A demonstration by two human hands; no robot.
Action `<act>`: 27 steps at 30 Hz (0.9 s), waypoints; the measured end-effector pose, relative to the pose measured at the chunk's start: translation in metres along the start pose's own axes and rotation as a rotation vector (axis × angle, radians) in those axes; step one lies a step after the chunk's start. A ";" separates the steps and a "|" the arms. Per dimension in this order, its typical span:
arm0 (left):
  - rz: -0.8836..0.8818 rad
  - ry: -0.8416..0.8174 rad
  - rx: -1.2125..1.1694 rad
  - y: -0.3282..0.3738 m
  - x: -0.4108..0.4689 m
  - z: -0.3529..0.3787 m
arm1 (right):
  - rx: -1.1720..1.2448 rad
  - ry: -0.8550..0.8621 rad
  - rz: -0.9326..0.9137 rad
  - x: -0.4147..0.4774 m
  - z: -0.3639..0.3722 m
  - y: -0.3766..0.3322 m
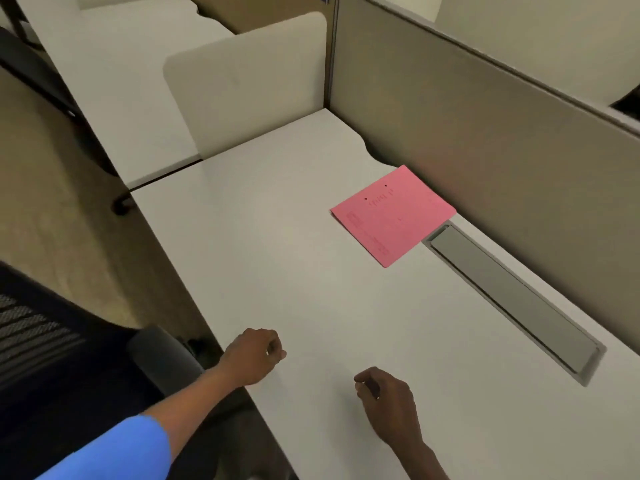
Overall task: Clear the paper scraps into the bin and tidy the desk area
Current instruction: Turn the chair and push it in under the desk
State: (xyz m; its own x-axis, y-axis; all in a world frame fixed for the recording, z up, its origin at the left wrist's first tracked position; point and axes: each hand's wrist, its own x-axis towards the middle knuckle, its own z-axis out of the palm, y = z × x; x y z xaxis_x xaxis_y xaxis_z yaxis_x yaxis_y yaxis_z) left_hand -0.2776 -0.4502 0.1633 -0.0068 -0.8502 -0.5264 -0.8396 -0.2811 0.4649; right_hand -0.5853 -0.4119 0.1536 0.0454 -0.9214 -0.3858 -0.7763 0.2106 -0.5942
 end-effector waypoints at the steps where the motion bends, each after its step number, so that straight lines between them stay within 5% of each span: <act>1: 0.000 -0.017 0.006 -0.013 -0.015 0.003 | -0.025 0.000 -0.003 -0.012 0.004 -0.001; 16: -0.068 -0.247 0.070 -0.155 -0.207 0.057 | -0.153 -0.283 0.041 -0.180 0.117 -0.037; 27: -0.221 -0.132 -0.017 -0.230 -0.313 0.107 | -0.336 -0.464 -0.076 -0.241 0.173 -0.042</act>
State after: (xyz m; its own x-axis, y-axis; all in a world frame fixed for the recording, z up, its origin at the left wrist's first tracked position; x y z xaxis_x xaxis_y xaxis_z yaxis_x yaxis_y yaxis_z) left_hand -0.1403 -0.0713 0.1447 0.1038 -0.7023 -0.7043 -0.8195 -0.4616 0.3395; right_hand -0.4543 -0.1426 0.1492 0.3206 -0.6746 -0.6649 -0.9138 -0.0355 -0.4046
